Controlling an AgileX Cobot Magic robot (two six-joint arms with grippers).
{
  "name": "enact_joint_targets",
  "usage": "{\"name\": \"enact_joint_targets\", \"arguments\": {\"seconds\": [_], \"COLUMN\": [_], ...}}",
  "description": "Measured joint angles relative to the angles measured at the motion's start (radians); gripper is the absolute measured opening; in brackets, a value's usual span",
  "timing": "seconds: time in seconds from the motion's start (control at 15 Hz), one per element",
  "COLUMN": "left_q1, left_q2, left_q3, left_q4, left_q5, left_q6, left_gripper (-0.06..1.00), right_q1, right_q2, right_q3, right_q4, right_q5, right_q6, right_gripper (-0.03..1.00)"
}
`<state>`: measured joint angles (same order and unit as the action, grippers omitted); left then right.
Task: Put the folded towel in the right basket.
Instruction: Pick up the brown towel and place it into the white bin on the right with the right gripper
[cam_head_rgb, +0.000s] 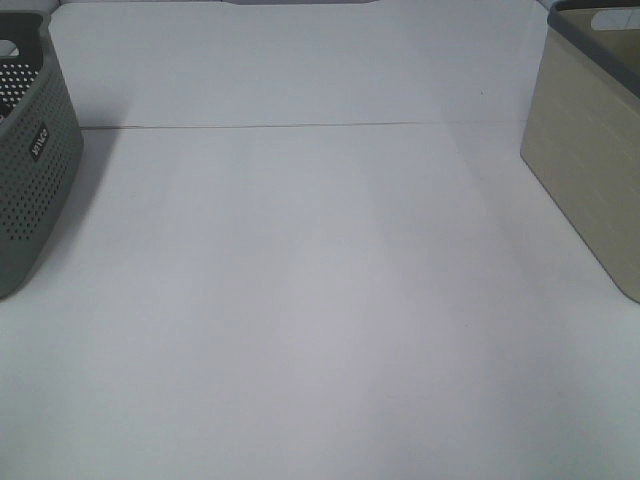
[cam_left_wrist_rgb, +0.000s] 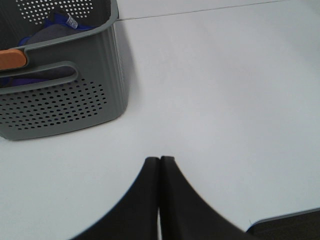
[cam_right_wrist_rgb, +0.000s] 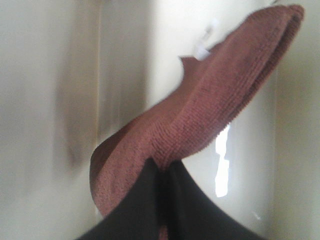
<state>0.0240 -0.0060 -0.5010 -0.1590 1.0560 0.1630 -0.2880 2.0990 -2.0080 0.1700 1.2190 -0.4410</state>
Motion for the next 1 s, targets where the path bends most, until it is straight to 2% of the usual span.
{"name": "enact_joint_targets", "arguments": {"seconds": [0.27, 0.67, 0.73, 0.8, 0.93, 1.0], "left_q1": [0.000, 0.000, 0.000, 0.000, 0.000, 0.000], "left_q2": [0.000, 0.000, 0.000, 0.000, 0.000, 0.000], "left_q3": [0.000, 0.000, 0.000, 0.000, 0.000, 0.000], "left_q4": [0.000, 0.000, 0.000, 0.000, 0.000, 0.000], "left_q5": [0.000, 0.000, 0.000, 0.000, 0.000, 0.000], "left_q6": [0.000, 0.000, 0.000, 0.000, 0.000, 0.000], "left_gripper": [0.00, 0.00, 0.00, 0.00, 0.00, 0.00], "right_q1": [0.000, 0.000, 0.000, 0.000, 0.000, 0.000], "right_q2": [-0.021, -0.074, -0.074, -0.074, -0.074, -0.074], "right_q3": [0.000, -0.029, -0.029, -0.029, -0.029, -0.029], "right_q4": [-0.034, -0.056, -0.055, -0.055, -0.055, -0.055], "right_q5": [0.000, -0.002, -0.002, -0.002, -0.002, -0.002], "right_q6": [0.079, 0.098, 0.102, 0.103, 0.111, 0.112], "right_gripper": [0.02, 0.03, 0.06, 0.13, 0.43, 0.52]}}
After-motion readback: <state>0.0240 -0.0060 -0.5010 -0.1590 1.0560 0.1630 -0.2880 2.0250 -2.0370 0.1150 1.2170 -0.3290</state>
